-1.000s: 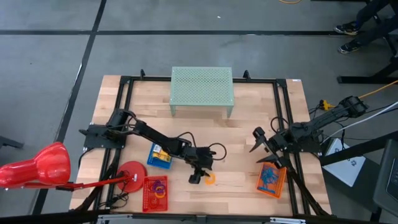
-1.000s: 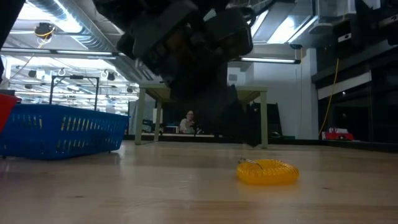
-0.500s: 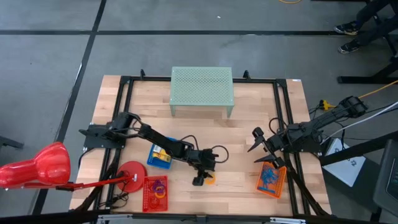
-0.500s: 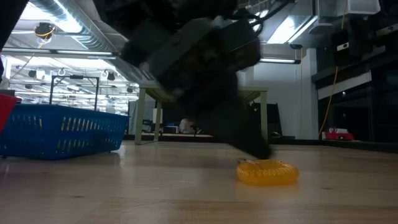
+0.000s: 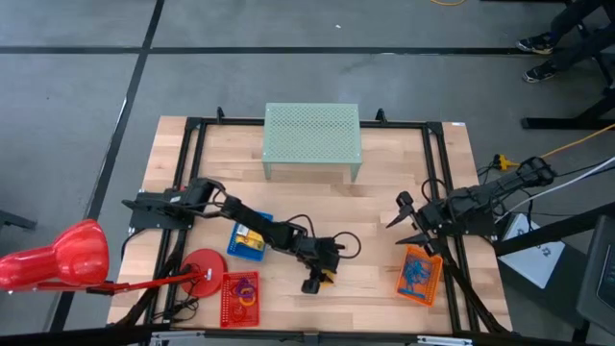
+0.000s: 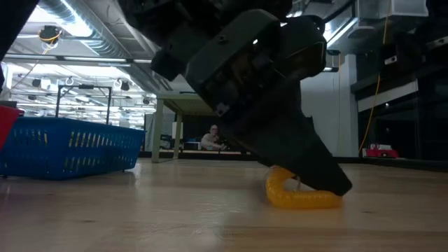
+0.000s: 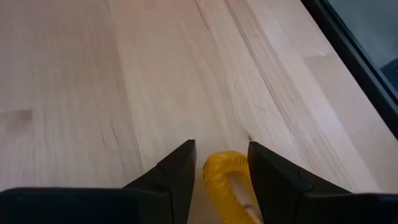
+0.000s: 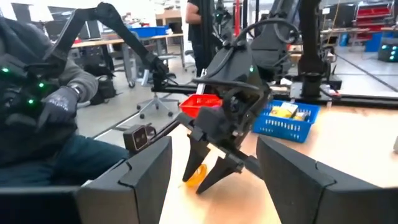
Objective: Pick & Place Office Desk Supplies
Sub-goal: Put the yellow spiral band into the red bin
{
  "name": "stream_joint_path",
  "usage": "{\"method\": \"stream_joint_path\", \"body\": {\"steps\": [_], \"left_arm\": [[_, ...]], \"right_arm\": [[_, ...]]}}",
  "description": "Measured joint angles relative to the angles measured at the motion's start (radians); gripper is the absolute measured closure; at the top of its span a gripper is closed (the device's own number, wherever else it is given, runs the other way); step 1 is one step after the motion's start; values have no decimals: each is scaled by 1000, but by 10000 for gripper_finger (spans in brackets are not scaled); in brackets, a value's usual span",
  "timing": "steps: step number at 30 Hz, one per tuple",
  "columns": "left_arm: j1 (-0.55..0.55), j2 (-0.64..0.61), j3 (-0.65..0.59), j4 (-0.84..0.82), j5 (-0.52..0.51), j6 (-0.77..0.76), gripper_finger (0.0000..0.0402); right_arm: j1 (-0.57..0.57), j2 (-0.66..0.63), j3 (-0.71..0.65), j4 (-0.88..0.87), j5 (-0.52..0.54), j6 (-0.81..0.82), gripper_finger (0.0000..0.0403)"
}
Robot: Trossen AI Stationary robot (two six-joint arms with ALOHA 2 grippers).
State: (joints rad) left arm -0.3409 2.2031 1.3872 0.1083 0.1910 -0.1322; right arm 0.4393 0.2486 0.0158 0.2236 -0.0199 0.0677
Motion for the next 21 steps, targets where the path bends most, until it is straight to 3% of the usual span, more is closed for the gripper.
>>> {"method": "stream_joint_path", "body": {"steps": [9, 17, 21], "left_arm": [[20, 2, 0, -26, -2, 42, 263], [20, 2, -1, -44, -34, 84, 377], [21, 2, -2, -43, -19, 100, 384]], "right_arm": [[1, -16, 0, -17, 1, -7, 167], [1, -16, 0, 22, -48, -24, 167], [1, -16, 0, 12, -48, -35, 167]]}}
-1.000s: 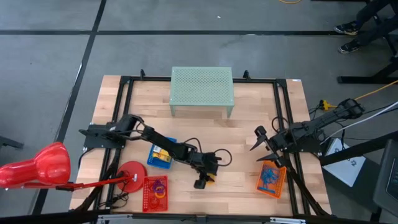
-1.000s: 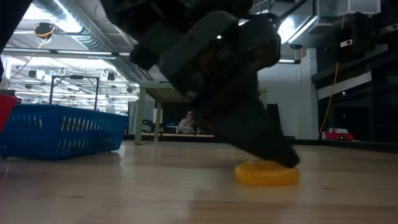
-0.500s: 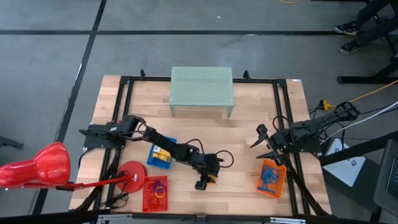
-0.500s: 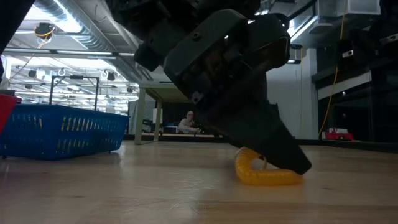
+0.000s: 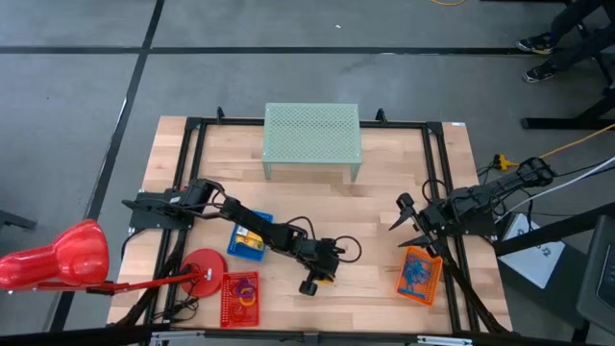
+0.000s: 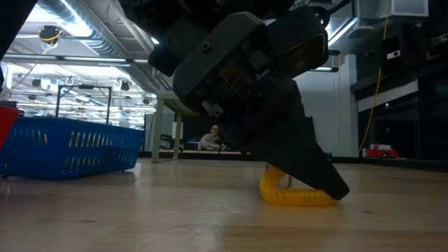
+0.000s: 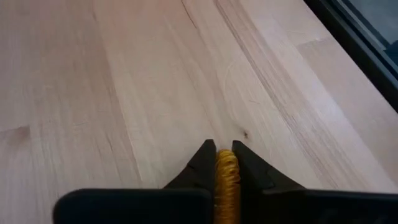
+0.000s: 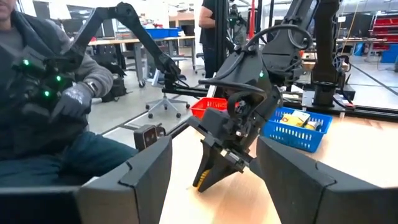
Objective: Pick & Place Office Desk Supplies
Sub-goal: Put the yellow spiral band into the red bin
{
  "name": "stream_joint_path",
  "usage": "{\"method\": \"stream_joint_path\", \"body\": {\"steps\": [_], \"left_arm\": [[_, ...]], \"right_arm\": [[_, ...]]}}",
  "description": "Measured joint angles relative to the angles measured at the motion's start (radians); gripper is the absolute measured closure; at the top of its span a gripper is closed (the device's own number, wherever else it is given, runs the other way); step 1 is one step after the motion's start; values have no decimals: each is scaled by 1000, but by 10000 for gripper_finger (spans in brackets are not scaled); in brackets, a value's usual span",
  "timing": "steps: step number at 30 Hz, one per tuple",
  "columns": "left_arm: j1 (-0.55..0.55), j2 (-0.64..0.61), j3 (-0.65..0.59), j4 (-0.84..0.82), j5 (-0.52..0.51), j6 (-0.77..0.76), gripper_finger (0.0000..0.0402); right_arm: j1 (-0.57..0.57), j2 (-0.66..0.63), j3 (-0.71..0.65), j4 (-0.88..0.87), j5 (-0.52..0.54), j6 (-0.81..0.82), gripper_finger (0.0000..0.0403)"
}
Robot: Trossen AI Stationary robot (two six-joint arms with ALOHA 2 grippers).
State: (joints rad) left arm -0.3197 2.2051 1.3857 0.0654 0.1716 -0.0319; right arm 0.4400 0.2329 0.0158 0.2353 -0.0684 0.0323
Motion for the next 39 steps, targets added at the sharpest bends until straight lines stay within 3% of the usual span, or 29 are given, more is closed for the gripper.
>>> {"method": "stream_joint_path", "body": {"steps": [13, 17, 21, 26, 33, 39], "left_arm": [[28, -194, -5, -210, -70, 63, 382], [23, -250, -7, -287, -72, 60, 382], [5, -319, -5, -375, -92, 48, 382], [-24, -408, -6, -506, -157, 19, 382], [-89, -553, -4, -658, -257, -57, 382], [-181, -637, -70, -741, -306, -248, 382]], "right_arm": [[0, -71, 0, -116, -54, -39, 167], [0, -90, 0, -160, -18, -31, 167], [-1, -82, -2, -231, 85, 5, 167], [-1, -76, -2, -224, 87, -23, 167], [-1, -76, -2, -224, 79, -8, 167], [0, -76, -1, -224, 79, 12, 167]]}}
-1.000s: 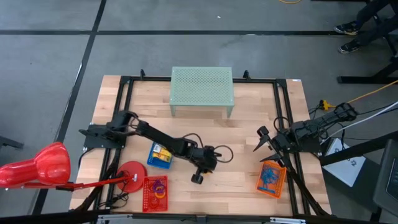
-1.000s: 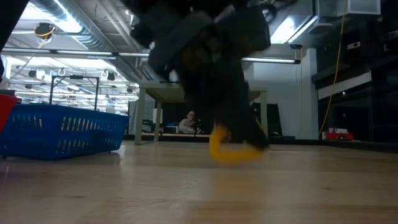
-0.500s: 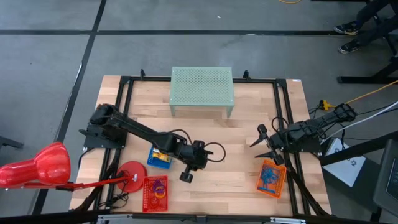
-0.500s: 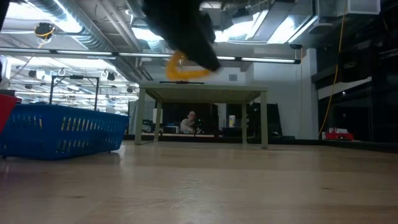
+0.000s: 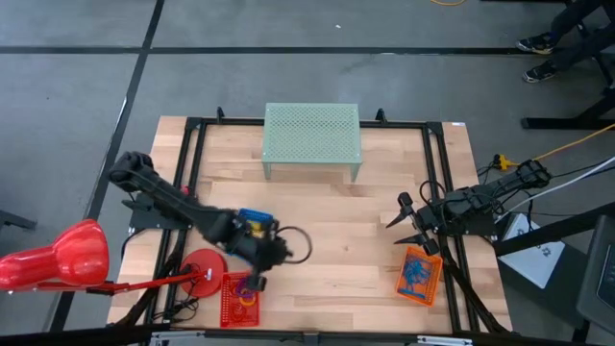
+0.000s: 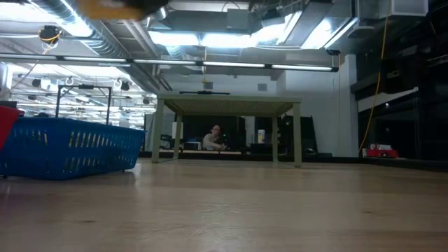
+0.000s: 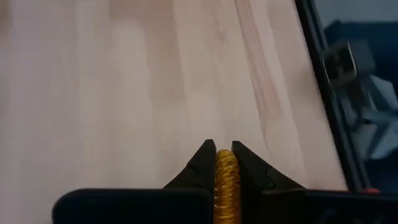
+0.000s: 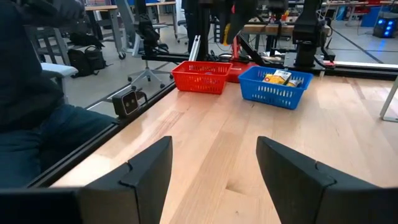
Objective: Pick & Place Office Desk Supplies
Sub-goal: Put the yellow spiral band into the red bin
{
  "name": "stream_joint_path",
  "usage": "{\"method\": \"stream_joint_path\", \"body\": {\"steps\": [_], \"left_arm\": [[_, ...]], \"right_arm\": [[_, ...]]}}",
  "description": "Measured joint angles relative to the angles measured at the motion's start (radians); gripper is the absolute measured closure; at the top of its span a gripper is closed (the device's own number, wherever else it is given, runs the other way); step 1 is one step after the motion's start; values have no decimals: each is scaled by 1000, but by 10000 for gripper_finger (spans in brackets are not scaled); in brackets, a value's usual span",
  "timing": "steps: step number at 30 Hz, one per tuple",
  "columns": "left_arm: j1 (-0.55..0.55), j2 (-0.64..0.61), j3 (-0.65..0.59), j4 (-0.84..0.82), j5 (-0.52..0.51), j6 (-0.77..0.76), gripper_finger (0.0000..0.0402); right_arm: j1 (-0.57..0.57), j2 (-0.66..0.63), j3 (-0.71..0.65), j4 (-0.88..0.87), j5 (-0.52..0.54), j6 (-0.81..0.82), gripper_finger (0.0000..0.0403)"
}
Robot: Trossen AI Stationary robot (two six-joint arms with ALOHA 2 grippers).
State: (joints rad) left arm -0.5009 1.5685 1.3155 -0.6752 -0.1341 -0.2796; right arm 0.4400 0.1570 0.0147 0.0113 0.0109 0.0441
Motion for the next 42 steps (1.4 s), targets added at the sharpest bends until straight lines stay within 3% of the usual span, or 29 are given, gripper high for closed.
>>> {"method": "stream_joint_path", "body": {"steps": [5, 12, 18, 23, 27, 31, 37, 42], "left_arm": [[-124, -54, -106, -7, -11, -236, 382], [-312, -62, -214, 112, -126, -476, 382], [-422, -59, -348, 316, -235, -592, 382], [-448, -59, -443, 300, -245, -637, 382], [-448, -58, -530, 416, -220, -635, 379], [-448, -58, -557, 495, -208, -605, 348], [-447, -59, -551, 503, -219, -578, 264], [-448, -63, -551, 514, -336, -529, 215]], "right_arm": [[0, 0, 0, 0, 0, -3, 167], [0, 0, 0, 2, 5, -3, 167], [0, 0, 0, 3, 8, -3, 167], [0, 0, 0, 3, 8, -11, 167], [0, 0, 1, 2, 8, -2, 167], [0, 0, 1, 2, 8, 1, 167], [0, 0, 1, 2, 8, 1, 167], [0, 0, 1, 2, 8, 2, 167]]}}
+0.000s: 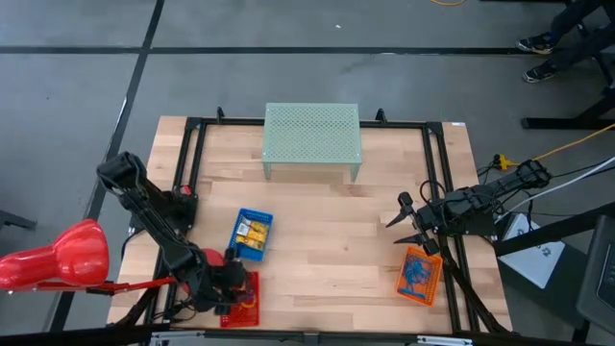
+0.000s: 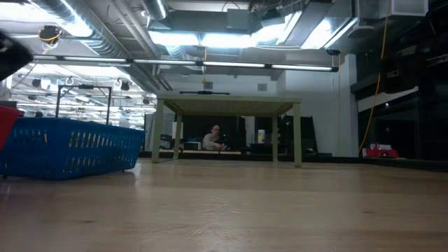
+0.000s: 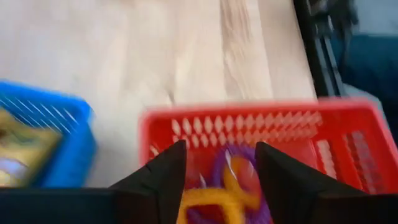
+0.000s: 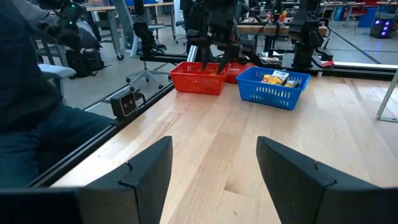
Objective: Pick & Place Office Desk Supplies
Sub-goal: Put the yellow spiral band into the red bin, then return to Home Position
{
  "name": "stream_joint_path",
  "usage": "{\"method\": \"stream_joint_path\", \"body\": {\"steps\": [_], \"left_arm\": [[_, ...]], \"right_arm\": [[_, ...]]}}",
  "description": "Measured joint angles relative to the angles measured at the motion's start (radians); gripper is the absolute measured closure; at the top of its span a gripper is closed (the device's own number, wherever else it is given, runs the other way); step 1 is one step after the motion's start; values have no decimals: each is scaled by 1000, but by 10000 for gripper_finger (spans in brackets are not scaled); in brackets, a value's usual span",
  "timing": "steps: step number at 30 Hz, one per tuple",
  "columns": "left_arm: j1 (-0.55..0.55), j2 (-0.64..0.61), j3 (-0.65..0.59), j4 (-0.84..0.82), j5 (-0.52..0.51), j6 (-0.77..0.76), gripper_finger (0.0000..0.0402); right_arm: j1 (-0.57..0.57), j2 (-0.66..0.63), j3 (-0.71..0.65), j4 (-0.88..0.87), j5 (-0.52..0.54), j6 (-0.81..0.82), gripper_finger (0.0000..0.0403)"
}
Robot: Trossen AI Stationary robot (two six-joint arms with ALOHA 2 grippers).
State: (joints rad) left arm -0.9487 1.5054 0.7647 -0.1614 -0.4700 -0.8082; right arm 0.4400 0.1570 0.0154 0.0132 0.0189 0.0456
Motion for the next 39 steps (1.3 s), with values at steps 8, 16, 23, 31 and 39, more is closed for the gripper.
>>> {"method": "stream_joint_path", "body": {"steps": [8, 16, 23, 31, 39], "left_arm": [[15, -160, -3, 47, -119, 255, 210], [-62, -508, -193, 93, -243, 379, 220], [-75, -810, -514, 357, -224, 413, 221], [-15, -998, -710, 450, -130, 560, 221], [48, -1076, -750, 509, 133, 761, 222]], "right_arm": [[0, 0, 0, 0, 0, 20, 167], [0, 0, 1, -1, -8, 46, 167], [0, 0, 1, 23, -9, 47, 167], [0, 0, 1, 32, -11, 100, 167], [0, 0, 1, 163, -72, 54, 167]]}}
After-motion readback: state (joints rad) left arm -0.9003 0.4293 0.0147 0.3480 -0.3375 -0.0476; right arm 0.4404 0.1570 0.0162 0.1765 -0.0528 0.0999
